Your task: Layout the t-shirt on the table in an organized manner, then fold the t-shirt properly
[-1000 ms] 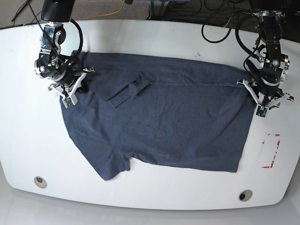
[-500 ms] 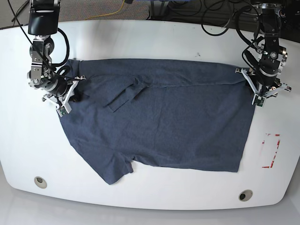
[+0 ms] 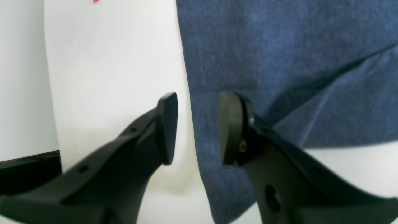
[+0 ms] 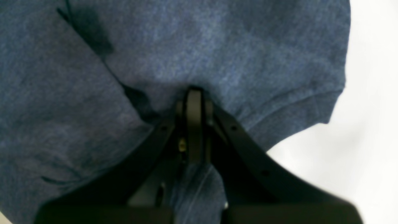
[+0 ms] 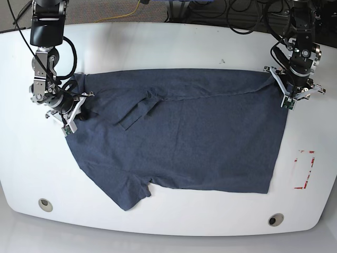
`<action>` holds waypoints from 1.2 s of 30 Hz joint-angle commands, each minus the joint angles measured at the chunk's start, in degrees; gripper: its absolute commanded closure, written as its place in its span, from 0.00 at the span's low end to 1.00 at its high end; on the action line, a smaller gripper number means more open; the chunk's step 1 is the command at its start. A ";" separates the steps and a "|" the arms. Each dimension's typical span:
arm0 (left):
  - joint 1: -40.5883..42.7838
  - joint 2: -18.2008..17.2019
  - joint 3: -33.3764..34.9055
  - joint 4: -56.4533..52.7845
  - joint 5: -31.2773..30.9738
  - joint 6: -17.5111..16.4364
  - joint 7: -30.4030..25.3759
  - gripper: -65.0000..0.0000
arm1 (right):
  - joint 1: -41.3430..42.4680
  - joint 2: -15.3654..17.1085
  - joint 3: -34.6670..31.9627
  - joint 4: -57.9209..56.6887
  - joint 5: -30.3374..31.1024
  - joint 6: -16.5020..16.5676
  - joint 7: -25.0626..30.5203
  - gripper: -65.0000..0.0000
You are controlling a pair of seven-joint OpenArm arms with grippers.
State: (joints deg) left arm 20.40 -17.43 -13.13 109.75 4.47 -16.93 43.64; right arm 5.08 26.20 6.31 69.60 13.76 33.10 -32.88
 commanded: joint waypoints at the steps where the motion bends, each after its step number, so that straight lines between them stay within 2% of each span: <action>1: 1.18 -0.64 -0.37 1.23 0.15 0.27 -0.87 0.69 | -0.03 0.75 -0.20 -0.37 -2.73 -0.62 -2.76 1.00; 13: 5.49 -0.90 -0.37 2.29 -0.12 -0.43 -0.87 0.69 | -0.29 0.57 -0.20 -0.46 -2.73 -0.62 -2.59 1.00; 15: 5.31 -0.90 -0.46 2.29 -0.12 -2.90 -0.87 0.66 | -0.38 0.57 -0.20 -0.46 -2.73 -0.62 -2.59 1.00; 17: 5.14 -0.64 -1.16 2.29 -0.12 -6.15 -0.87 0.58 | -0.38 0.49 -0.20 -0.46 -2.73 -0.62 -2.59 1.00; 19: 4.87 -0.46 -2.22 2.38 -0.12 -7.82 -0.87 0.51 | -0.47 0.49 -0.20 -0.46 -2.73 -0.62 -2.59 1.00; 23: 2.23 1.47 -2.83 2.29 -0.21 -8.26 -0.87 0.39 | -0.47 0.40 -0.20 -0.46 -2.73 -0.62 -2.59 1.00; 33: -4.27 2.53 -2.57 2.29 -0.29 -8.35 -0.87 0.38 | -0.47 -0.22 -0.20 -0.46 -2.73 -0.62 -2.59 1.00; 36: -4.89 3.41 -2.30 2.47 -0.29 -10.10 -0.87 0.38 | -0.47 -0.31 -0.20 -0.46 -2.73 -0.62 -2.59 1.00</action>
State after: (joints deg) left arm 15.92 -14.13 -15.49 110.89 4.32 -25.78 43.62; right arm 4.78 25.56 6.33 69.54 13.65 32.77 -31.92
